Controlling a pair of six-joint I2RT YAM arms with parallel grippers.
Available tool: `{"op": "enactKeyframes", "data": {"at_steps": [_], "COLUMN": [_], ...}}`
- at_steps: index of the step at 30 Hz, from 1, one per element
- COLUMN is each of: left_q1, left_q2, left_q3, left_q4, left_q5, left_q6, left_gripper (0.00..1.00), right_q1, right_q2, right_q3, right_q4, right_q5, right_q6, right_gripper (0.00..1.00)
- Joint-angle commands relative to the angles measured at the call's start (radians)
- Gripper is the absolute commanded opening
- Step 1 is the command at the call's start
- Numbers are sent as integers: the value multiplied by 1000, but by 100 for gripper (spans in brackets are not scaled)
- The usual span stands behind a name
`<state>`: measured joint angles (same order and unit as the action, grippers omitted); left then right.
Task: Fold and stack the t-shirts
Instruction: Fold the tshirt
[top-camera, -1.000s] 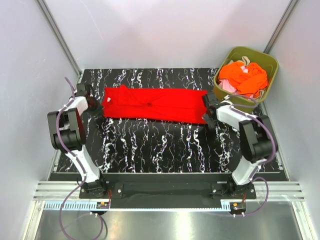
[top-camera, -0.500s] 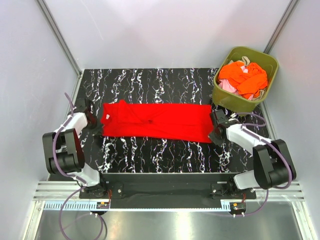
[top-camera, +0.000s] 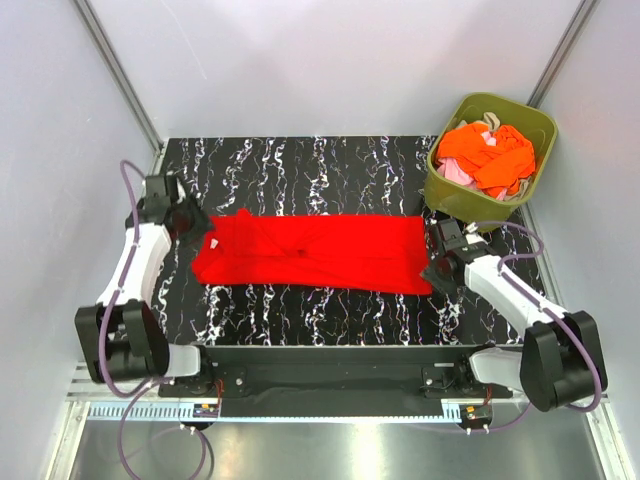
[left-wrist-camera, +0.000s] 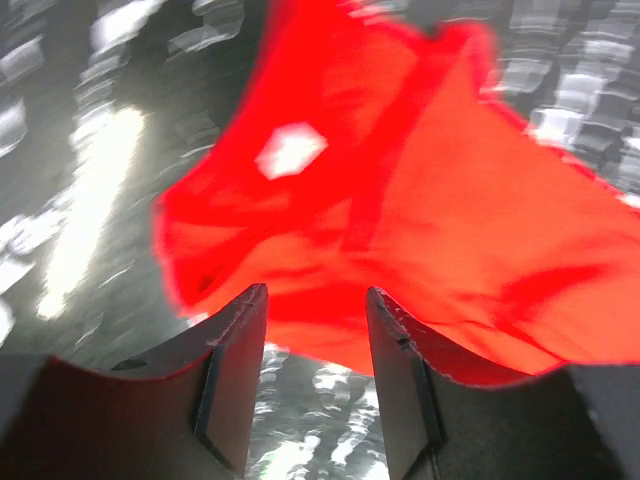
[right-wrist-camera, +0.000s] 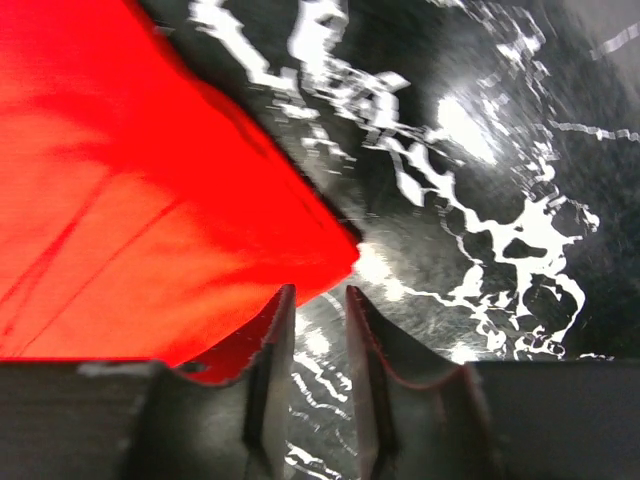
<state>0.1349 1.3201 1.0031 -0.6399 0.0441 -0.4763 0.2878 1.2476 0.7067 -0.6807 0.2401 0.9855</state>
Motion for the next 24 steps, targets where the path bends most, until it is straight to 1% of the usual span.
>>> {"op": "enactKeyframes", "data": {"at_steps": [1, 3, 5, 6, 8, 9, 10, 11, 12, 13, 15, 16, 17, 18, 19, 20, 22, 24], "left_q1": [-18, -18, -18, -18, -17, -14, 8, 23, 38, 70, 88, 94, 95, 95, 100, 103, 117, 118], "left_q2": [94, 163, 247, 272, 339, 364, 392, 427, 441, 450, 467, 473, 493, 505, 521, 536, 586, 622], "left_q3": [135, 181, 241, 258, 316, 340, 382, 396, 403, 396, 391, 403, 408, 413, 411, 413, 410, 414], "left_q4": [49, 51, 60, 65, 71, 71, 71, 78, 92, 115, 166, 167, 169, 169, 169, 169, 180, 193], "left_q5": [201, 275, 299, 304, 294, 290, 307, 344, 374, 404, 450, 454, 458, 461, 462, 464, 485, 500], "left_q6": [71, 77, 73, 73, 68, 64, 53, 7, -22, -77, -107, -108, -111, -111, -114, -119, -133, -133], "left_gripper": [49, 49, 47, 46, 46, 46, 46, 46, 46, 46, 46, 46, 46, 46, 45, 45, 43, 43], "right_q1": [-3, 5, 39, 69, 150, 244, 281, 351, 381, 413, 461, 508, 523, 542, 572, 589, 611, 628], "right_q2": [-56, -80, -97, -100, -83, -64, -36, 54, 114, 242, 373, 485, 534, 580, 626, 700, 765, 838], "right_q3": [80, 92, 111, 119, 140, 149, 160, 180, 257, 316, 440, 553, 603, 696, 741, 784, 880, 954], "right_q4": [-17, 21, 82, 155, 249, 380, 456, 571, 599, 610, 612, 616, 625, 645, 648, 652, 668, 672], "right_q5": [-22, -38, -93, -105, -76, -62, -61, -64, -61, -35, -22, -21, -33, -51, -70, -70, -55, -64], "right_q6": [-97, -128, -201, -217, -235, -246, -292, -326, -367, -463, -563, -647, -685, -721, -789, -821, -911, -950], "right_gripper": [36, 43, 44, 44, 43, 43, 44, 44, 44, 44, 44, 44, 44, 44, 43, 43, 44, 45]}}
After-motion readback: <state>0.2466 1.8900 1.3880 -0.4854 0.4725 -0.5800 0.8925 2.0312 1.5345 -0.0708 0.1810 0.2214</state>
